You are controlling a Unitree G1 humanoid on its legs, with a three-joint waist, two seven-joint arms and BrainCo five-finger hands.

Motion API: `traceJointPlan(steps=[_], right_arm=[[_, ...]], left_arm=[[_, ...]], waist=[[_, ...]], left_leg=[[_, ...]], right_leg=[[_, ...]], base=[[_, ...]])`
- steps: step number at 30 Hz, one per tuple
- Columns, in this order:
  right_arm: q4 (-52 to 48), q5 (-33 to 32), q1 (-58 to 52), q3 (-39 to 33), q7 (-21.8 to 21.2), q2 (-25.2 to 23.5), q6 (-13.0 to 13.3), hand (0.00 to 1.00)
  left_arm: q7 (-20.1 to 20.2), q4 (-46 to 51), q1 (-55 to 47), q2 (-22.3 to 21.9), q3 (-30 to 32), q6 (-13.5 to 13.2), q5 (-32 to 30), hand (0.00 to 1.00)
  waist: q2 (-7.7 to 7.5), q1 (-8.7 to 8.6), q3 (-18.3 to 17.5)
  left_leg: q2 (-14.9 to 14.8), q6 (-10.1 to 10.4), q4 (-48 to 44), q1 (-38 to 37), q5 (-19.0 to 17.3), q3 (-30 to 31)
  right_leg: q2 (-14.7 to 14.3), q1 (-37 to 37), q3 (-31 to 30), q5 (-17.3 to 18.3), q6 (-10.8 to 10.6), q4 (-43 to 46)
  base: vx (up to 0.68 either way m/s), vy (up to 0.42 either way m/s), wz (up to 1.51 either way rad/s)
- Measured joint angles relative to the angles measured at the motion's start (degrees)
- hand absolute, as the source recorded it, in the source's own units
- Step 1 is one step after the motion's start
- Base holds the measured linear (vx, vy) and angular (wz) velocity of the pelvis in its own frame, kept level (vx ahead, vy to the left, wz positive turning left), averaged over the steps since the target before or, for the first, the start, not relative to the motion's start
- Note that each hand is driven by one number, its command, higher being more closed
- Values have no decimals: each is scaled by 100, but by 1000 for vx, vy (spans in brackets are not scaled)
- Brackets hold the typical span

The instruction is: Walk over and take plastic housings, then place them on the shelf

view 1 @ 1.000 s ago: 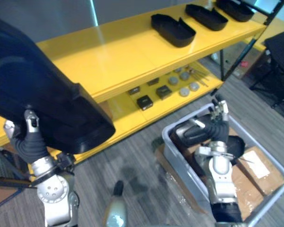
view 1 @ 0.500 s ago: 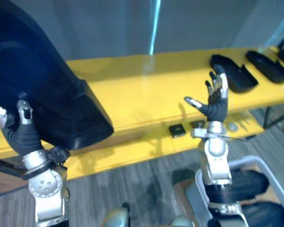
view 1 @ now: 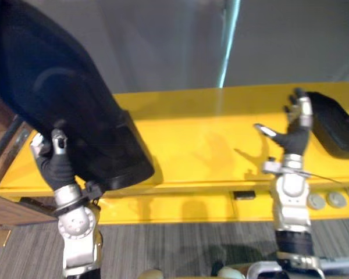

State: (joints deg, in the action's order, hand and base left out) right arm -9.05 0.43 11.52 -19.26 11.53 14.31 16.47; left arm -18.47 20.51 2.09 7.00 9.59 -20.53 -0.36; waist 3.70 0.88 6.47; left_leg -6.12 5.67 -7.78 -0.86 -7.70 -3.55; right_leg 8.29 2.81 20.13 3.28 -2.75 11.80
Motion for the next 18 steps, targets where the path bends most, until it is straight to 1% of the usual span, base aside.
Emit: traceJointPlan(steps=[1,3,4,6,7,8,11,12,14,15,17,18], right_arm=[[-249,78,-2,-63,25,4,0,0],[-838,267,-151,-259,71,3,14,0],[-929,272,-179,-331,73,3,30,0],[-1154,272,-247,-653,86,3,83,0],[-1197,266,-271,-712,86,4,83,0],[-1316,255,-352,-862,71,3,90,0],[-1522,216,-562,-1153,61,2,106,0],[-1558,199,-594,-1188,53,2,110,0],[-1619,4,-739,-1280,-67,-20,110,0],[-1662,-83,-804,-1275,-92,-28,110,0],[-1799,-303,-974,-1260,-227,-157,111,0],[-1817,-333,-1026,-1241,-261,-176,111,0]], left_arm=[[8,-1,51,120,-2,0,9,100],[101,-101,105,389,-74,22,46,100],[139,-150,114,423,-90,30,54,100],[324,-505,268,446,-205,121,185,100],[367,-589,312,448,-218,159,236,100],[462,-782,459,502,-268,208,418,100],[759,-1247,930,807,-400,364,956,100],[803,-1336,1045,857,-408,392,1012,100],[1005,-1958,1630,1000,-478,474,1421,100],[1031,-2181,1804,1075,-546,516,1571,100],[1104,-2959,2466,1364,-668,742,1944,100],[1108,-3188,2649,1436,-715,796,2036,100]], waist=[[-29,-13,-17],[-156,-80,-126],[-173,-116,-141],[-217,-303,-209],[-214,-356,-236],[-206,-417,-246],[-155,-633,-276],[-140,-658,-277],[-82,-833,-280],[-67,-871,-282],[-13,-1027,-274],[4,-1055,-263]], left_leg=[[3,26,134,-75,27,-35],[11,25,284,-148,62,-254],[4,31,339,-195,74,-325],[1,25,443,-324,84,-540],[0,25,459,-334,84,-605],[-3,25,544,-412,84,-740],[-4,26,613,-419,82,-1097],[-3,26,626,-414,82,-1140],[-2,26,657,-413,82,-1339],[-5,26,676,-419,82,-1382],[-16,27,726,-410,82,-1558],[-15,27,731,-408,82,-1608]], right_leg=[[-24,-1,-66,-5,-9,-69],[-98,-9,-302,-94,-94,-353],[-121,-25,-338,-138,-88,-421],[-186,-81,-532,-268,-117,-639],[-204,-70,-599,-304,-106,-686],[-249,-67,-733,-398,-114,-812],[-337,34,-1048,-602,-107,-1059],[-342,71,-1105,-642,-105,-1092],[-391,134,-1289,-772,-98,-1245],[-411,148,-1325,-787,-95,-1261],[-460,287,-1503,-839,-83,-1276],[-474,321,-1557,-852,-83,-1277]], base=[[6,2,-25],[5,-3,-44],[12,1,-39],[0,13,-43],[-1,15,-56],[-7,14,-57],[-4,3,-53],[4,8,-61],[-3,4,-44],[-13,-22,-37],[-24,-19,-39],[-25,-13,-28]])
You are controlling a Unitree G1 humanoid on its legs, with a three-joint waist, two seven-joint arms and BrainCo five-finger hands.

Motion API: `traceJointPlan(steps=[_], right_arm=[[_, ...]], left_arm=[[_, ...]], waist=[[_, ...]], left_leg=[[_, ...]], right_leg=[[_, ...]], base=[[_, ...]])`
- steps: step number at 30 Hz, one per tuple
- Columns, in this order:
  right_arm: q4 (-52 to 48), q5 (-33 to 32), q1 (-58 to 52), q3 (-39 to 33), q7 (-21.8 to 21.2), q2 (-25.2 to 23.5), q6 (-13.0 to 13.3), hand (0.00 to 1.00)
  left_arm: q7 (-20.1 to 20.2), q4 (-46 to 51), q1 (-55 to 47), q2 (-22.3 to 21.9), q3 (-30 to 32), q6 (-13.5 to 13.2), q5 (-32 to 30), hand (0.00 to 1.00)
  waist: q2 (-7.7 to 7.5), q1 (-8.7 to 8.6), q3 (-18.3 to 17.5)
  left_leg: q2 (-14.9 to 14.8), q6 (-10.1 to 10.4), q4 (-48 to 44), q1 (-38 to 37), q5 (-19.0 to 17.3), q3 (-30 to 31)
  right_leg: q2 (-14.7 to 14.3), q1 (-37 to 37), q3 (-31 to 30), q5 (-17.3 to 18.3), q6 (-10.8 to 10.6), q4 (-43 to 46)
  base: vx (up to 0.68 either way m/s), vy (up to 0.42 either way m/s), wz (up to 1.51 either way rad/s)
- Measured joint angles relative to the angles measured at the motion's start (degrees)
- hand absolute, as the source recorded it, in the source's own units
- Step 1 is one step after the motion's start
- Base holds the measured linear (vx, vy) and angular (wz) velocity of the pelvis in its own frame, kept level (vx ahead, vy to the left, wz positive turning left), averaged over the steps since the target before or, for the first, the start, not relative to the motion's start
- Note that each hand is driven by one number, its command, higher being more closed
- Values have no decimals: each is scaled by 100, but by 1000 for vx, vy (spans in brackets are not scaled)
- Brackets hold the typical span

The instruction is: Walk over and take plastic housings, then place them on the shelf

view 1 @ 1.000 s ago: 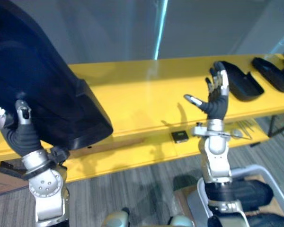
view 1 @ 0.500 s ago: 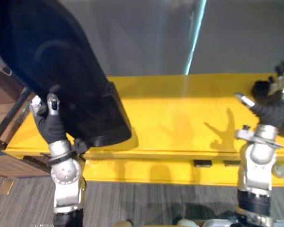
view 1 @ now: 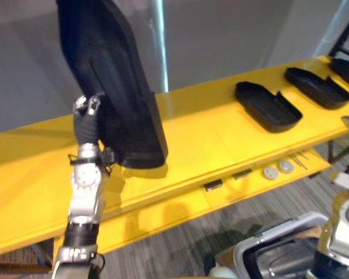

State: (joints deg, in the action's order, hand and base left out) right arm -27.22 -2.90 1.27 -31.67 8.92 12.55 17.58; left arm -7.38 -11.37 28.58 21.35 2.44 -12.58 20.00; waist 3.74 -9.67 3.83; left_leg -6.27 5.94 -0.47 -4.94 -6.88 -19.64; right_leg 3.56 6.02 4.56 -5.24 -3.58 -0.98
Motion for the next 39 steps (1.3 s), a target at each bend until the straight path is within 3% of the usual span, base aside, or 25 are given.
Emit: traceJointPlan(steps=[2,5,10,15,17,19,23,28,29,39], right_arm=[[-73,-214,-264,234,-75,-77,-5,0],[-125,-366,-429,761,-199,-224,-29,0],[-152,-366,-502,1390,-434,-222,-157,0],[-201,-359,-537,1766,-667,-222,-277,0],[-259,-359,-618,1876,-727,-225,-277,0],[-357,-358,-703,1999,-790,-228,-279,0],[-401,-349,-868,2208,-909,-267,-280,0],[-401,-309,-1107,2348,-920,-382,-285,0],[-401,-309,-1146,2347,-918,-383,-285,0],[-421,-309,-1313,2346,-924,-400,-286,0]], left_arm=[[86,-942,733,325,-350,225,419,100],[246,-2113,1747,657,-915,495,901,100],[543,-4108,3101,708,-1715,855,1119,100],[657,-5428,3533,658,-1716,1276,627,100],[661,-5675,3593,553,-1639,1390,402,100],[642,-5806,3645,497,-1561,1420,188,100],[456,-5819,3754,301,-831,1434,-324,100],[182,-6061,3750,122,-445,1596,-506,100],[112,-6072,3739,83,-268,1629,-516,0],[67,-6070,3649,60,187,1634,-782,0]], waist=[[93,-156,56],[211,-250,181],[354,-433,452],[382,-647,650],[387,-647,653],[386,-644,680],[410,-645,920],[435,-655,1015],[435,-656,1015],[438,-675,1017]], left_leg=[[4,1,14,-8,-1,-57],[12,2,28,4,-2,-155],[7,2,24,33,-2,-156],[8,0,21,98,0,-148],[13,1,20,96,0,-143],[32,-1,19,97,1,-139],[106,-11,10,97,8,-95],[115,-23,10,108,15,22],[117,-23,10,111,15,21],[126,-23,11,131,15,10]], right_leg=[[-38,19,-52,-15,-9,-19],[-57,96,-176,-55,-7,-27],[-33,124,-210,-73,2,-65],[-32,199,-239,-77,8,-64],[-25,196,-239,-77,8,-64],[-3,194,-238,-77,8,-64],[90,163,-200,-77,6,-63],[111,140,-150,-77,5,-64],[111,146,-151,-79,2,-65],[105,198,-191,-98,-26,-76]], base=[[-17,-28,-16],[-17,-16,-18],[-10,-9,-3],[0,-12,-2],[0,0,0],[0,0,0],[-30,10,7],[-27,-12,7],[0,0,0],[-7,-7,-1]])
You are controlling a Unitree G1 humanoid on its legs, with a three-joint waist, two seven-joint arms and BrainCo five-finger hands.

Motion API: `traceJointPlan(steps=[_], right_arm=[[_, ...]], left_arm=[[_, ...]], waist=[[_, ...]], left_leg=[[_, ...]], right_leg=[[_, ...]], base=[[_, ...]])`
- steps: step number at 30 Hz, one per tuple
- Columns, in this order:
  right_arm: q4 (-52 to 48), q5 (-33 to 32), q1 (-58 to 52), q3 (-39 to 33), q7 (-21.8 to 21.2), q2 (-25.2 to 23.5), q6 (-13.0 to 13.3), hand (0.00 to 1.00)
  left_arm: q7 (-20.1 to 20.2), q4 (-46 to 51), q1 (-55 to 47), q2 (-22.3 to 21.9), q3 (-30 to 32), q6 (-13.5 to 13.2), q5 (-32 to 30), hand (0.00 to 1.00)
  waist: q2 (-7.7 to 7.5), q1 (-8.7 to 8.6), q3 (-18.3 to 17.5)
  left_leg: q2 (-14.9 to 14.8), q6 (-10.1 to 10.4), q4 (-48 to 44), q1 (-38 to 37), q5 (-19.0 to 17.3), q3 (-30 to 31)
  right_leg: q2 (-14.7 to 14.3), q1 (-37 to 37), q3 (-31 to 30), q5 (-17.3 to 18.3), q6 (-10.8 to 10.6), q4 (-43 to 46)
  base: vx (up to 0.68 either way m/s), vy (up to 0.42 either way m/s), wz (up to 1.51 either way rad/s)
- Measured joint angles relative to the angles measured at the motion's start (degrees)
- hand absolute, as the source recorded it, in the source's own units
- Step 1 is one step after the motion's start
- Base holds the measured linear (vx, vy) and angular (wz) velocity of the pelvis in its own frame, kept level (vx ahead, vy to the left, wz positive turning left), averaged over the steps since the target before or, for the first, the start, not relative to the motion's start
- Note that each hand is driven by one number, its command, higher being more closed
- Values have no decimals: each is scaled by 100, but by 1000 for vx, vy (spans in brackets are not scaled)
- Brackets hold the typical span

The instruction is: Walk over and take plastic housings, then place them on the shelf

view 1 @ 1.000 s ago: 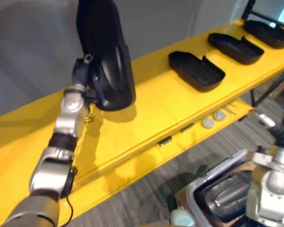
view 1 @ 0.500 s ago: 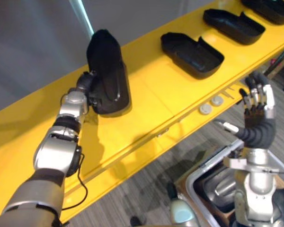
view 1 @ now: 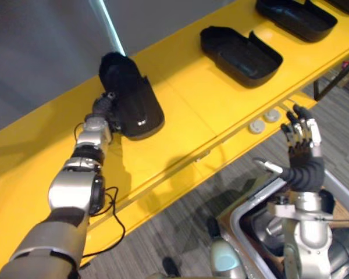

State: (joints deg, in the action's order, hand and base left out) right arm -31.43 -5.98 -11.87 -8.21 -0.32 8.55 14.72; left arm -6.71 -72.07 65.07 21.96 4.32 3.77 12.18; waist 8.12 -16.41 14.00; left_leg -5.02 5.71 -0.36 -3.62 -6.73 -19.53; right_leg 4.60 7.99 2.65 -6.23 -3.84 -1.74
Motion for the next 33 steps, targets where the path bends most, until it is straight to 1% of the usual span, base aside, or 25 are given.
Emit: traceJointPlan(steps=[8,11,14,17,18,20,21,23,24,26,28,29,31,33], right_arm=[[-185,31,-20,-3,36,-3,0,0],[-187,160,-24,-2,47,-30,0,0],[-198,237,-15,48,47,-40,2,0],[-198,239,-19,241,44,-41,9,0],[-198,239,-20,268,44,-41,9,0],[-198,240,-17,311,55,-39,39,0],[-198,235,-19,319,65,-39,57,0],[-198,235,-16,322,170,-39,141,0],[-198,235,-6,321,199,-39,164,0],[-197,235,143,333,424,-72,209,0],[-196,235,261,379,565,-127,293,0],[-195,224,364,386,651,-198,312,0],[-187,199,467,399,674,-253,343,0],[-168,42,476,381,675,-278,371,0]], left_arm=[[-15,2,-8,-1,142,-3,-139,0],[-88,2,-8,-14,141,-2,-207,0],[-172,92,-6,-15,140,4,-645,0],[-384,342,26,-22,55,12,-1601,0],[-431,408,34,-21,-10,11,-1784,0],[-636,751,38,-29,-242,13,-2548,0],[-709,841,39,-30,-315,13,-2784,0],[-924,1190,41,-36,-556,5,-3447,0],[-960,1275,41,-49,-577,-3,-3593,0],[-1157,1591,19,-57,-650,-3,-3832,0],[-1271,1991,-79,-65,-731,-2,-3977,0],[-1357,2520,-229,-66,-735,-5,-4030,0],[-1536,3472,-561,-69,-734,-36,-4154,0],[-1700,4721,-1288,-226,-685,-183,-4234,0]], waist=[[2,-1,1],[2,-3,1],[2,4,1],[2,5,1],[2,5,1],[2,20,0],[2,33,0],[2,126,0],[2,151,0],[2,174,0],[2,263,0],[3,324,-2],[10,371,-7],[11,480,-15]], left_leg=[[12,0,0,-1,0,13],[15,0,-1,-33,0,31],[19,0,-7,-36,0,81],[22,0,-9,-46,0,129],[21,-1,-10,-51,1,140],[16,-1,-10,-68,1,178],[16,-6,-10,-68,4,185],[17,-21,-12,-67,14,222],[17,-28,-12,-69,19,239],[17,-41,0,-98,29,355],[18,-49,16,-162,36,381],[27,-56,17,-176,41,391],[55,-77,19,-136,67,485],[56,-83,30,-169,84,524]], right_leg=[[13,-30,3,-35,-25,-61],[21,-94,22,-37,-27,-84],[33,-123,52,-39,-30,-89],[42,-154,78,-41,-32,-90],[43,-165,91,-41,-32,-90],[48,-210,153,-41,-32,-91],[51,-218,166,-41,-32,-91],[59,-241,199,-41,-32,-91],[60,-253,210,-41,-32,-91],[70,-342,336,-41,-33,-94],[68,-413,355,-41,-33,-94],[69,-434,367,-40,-33,-94],[84,-442,451,-41,-35,-94],[94,-522,519,-42,-36,-109]], base=[[0,0,0],[-6,-9,3],[-25,-20,7],[-22,-15,5],[-22,-19,9],[-26,-21,10],[-27,-18,9],[-31,-20,8],[-35,-25,14],[-25,-23,21],[-25,-9,9],[-41,-12,8],[-44,-20,19],[-30,-10,17]])
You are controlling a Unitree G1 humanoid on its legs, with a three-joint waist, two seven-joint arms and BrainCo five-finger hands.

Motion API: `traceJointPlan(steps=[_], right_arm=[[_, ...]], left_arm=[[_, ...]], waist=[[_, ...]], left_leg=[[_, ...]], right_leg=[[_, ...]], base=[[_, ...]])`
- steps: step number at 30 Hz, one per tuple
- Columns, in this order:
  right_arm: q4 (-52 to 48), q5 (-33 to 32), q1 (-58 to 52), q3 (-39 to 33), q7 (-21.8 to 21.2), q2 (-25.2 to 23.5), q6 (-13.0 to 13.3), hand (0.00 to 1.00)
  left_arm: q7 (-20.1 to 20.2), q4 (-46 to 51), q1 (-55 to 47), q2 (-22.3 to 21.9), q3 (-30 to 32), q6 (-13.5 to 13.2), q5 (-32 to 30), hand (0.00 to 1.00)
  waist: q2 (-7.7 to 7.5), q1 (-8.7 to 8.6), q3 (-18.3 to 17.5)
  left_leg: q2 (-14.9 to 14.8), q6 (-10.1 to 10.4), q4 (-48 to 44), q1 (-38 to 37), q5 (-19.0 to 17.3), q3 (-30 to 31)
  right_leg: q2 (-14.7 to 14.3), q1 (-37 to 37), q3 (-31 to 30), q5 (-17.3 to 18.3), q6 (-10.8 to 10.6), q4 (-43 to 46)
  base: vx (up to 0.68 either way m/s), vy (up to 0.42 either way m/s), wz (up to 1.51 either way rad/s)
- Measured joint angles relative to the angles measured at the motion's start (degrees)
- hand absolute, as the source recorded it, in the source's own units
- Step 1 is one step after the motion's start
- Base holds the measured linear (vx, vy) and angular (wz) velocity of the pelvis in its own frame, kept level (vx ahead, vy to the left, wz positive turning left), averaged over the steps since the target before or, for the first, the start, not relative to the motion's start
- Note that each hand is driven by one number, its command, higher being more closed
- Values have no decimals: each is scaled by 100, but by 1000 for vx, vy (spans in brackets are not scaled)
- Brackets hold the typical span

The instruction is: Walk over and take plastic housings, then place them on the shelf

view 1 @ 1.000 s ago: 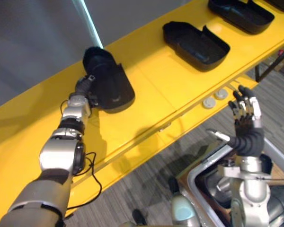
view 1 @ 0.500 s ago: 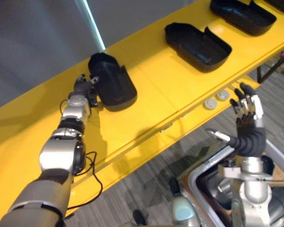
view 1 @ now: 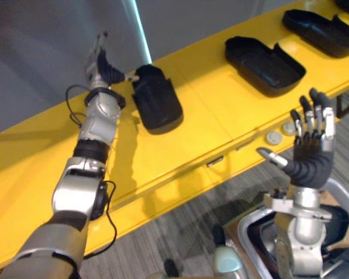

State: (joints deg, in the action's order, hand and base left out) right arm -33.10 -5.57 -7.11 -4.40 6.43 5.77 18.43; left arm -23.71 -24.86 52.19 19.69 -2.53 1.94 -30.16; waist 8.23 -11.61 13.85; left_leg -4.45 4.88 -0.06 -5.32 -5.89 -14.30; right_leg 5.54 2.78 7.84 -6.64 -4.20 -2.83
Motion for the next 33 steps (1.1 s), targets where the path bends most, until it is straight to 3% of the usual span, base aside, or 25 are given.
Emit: traceJointPlan(steps=[2,3,6,9,10,17,20,23,26,28,33], right_arm=[[60,-41,52,-21,20,-16,0,0],[139,-19,57,-46,68,-39,-9,0],[429,194,61,-214,130,-119,-60,0],[682,282,68,-407,253,-248,-104,0],[1005,295,70,-739,604,-641,-78,0],[1214,290,155,-811,619,-623,-80,0],[1446,290,345,-985,647,-590,-123,0],[1703,292,690,-1163,746,-444,-233,0],[1869,292,1102,-1303,755,-284,-378,0],[1866,290,1254,-1271,727,-173,-385,0],[1699,300,1432,-893,480,-95,-382,0]], left_arm=[[-14,1049,-857,-263,208,-203,159,0],[-17,1659,-1513,-532,385,-436,586,0],[-45,2601,-2633,-1071,653,-804,1039,0],[-257,3660,-3806,-1682,853,-1173,1339,0],[-715,4565,-5207,-2267,756,-1689,1893,0],[-702,4541,-5280,-2268,775,-1694,1947,0],[-688,4540,-5470,-2286,920,-1807,2348,0],[-664,4455,-5723,-2362,1261,-1814,2749,0],[-744,4450,-5824,-2398,2001,-1822,3054,0],[-979,4452,-5798,-2412,2530,-1849,3260,0],[-1501,4637,-5792,-2414,3125,-1857,3121,0]], waist=[[1,77,-21],[13,135,-140],[-20,184,-264],[-94,353,-363],[-470,485,-803],[-482,522,-812],[-483,624,-815],[-495,785,-805],[-539,866,-764],[-579,937,-670],[-649,1003,-617]], left_leg=[[-3,3,34,-65,2,29],[-2,10,61,-63,6,45],[-17,21,80,-77,13,139],[-24,22,86,-71,12,137],[-67,35,46,97,14,124],[-57,41,35,161,21,209],[-26,39,-53,351,22,279],[17,17,-67,429,53,291],[67,14,-112,427,51,360],[90,-1,-130,297,40,399],[102,-31,-145,131,-9,345]], right_leg=[[-7,-104,14,-5,-8,-63],[-11,-103,25,-14,-21,-114],[-20,-192,143,-21,-32,-169],[-26,-187,147,-21,-32,-172],[-52,-71,156,-21,-38,-177],[4,-58,268,-22,-39,-176],[51,88,320,-56,-54,-175],[98,154,326,-92,-79,-174],[152,114,344,-109,-105,-174],[155,-41,341,-111,-111,-174],[158,-217,304,-101,-114,-175]], base=[[-18,-10,5],[-5,-16,5],[18,-17,16],[0,-4,2],[0,0,0],[-1,0,5],[-24,-1,13],[-28,0,5],[-33,13,5],[-43,8,3],[-58,8,-5]])
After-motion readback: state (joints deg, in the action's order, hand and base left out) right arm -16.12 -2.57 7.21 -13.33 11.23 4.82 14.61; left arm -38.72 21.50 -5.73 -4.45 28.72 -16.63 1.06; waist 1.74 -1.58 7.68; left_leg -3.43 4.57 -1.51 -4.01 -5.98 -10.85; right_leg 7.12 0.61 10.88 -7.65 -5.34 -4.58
